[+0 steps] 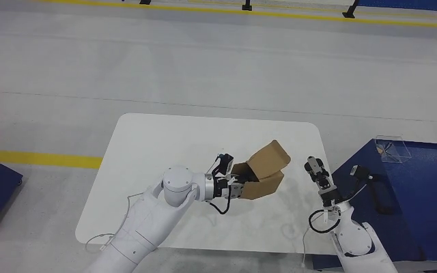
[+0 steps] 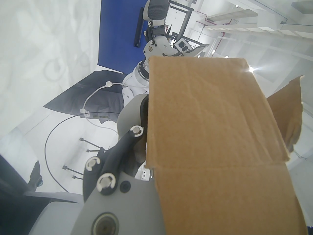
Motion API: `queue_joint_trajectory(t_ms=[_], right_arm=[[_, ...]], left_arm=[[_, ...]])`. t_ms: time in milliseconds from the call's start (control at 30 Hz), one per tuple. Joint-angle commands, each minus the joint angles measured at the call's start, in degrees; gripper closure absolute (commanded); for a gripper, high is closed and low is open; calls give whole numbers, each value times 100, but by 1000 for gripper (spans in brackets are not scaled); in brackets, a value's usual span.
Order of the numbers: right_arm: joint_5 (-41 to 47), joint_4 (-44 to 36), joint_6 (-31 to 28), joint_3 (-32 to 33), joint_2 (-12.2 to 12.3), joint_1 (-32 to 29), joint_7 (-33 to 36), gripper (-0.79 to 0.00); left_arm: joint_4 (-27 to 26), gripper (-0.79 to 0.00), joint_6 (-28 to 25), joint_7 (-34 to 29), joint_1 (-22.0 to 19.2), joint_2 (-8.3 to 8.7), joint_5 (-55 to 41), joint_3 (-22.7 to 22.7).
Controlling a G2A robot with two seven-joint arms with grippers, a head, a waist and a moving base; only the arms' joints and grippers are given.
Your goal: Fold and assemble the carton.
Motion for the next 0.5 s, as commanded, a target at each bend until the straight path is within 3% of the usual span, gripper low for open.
queue_joint_trajectory(t_ms=[0, 267, 467], right_arm=[[0, 0, 0, 0, 0, 0, 0, -785], [0, 0, 0, 0, 0, 0, 0, -785], [0, 0, 0, 0, 0, 0, 0, -785]], left_arm=[[0, 0, 0, 0, 0, 0, 0, 0], [-163, 0, 145, 235, 104, 0, -1, -3], [-843, 0, 1468, 1266, 418, -15, -586, -205]])
